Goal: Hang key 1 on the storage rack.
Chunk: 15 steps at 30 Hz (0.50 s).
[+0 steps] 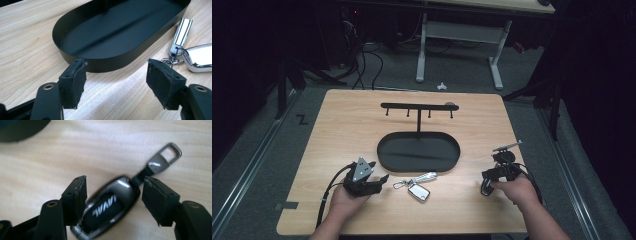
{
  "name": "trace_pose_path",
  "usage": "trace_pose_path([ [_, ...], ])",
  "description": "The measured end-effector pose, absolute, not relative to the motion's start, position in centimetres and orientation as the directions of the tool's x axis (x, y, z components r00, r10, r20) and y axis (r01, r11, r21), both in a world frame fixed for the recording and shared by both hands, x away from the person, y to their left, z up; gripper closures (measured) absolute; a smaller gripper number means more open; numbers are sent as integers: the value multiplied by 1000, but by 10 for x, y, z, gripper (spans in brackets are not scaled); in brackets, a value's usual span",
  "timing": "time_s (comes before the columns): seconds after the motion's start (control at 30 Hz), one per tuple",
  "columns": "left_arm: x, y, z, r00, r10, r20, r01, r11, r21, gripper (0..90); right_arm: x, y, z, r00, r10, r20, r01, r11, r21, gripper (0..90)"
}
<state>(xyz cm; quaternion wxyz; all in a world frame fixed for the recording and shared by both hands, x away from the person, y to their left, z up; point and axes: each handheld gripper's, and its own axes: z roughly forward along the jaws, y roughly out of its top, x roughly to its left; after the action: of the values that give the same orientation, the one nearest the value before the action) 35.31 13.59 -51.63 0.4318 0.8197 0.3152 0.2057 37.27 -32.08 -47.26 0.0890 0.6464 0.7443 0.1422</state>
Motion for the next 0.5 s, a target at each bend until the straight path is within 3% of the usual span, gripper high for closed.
trace_pose_path([
  [0.27, 353, 137, -516, 718, 693, 70, 336, -433, 836, 326, 393, -332, -484, 6, 994, 113, 964, -35, 263, 345],
  [0.5, 353, 136, -517, 721, 690, 71, 335, -435, 836, 327, 395, -316, -488, -80, 995, 63, 967, 62, 247, 392],
])
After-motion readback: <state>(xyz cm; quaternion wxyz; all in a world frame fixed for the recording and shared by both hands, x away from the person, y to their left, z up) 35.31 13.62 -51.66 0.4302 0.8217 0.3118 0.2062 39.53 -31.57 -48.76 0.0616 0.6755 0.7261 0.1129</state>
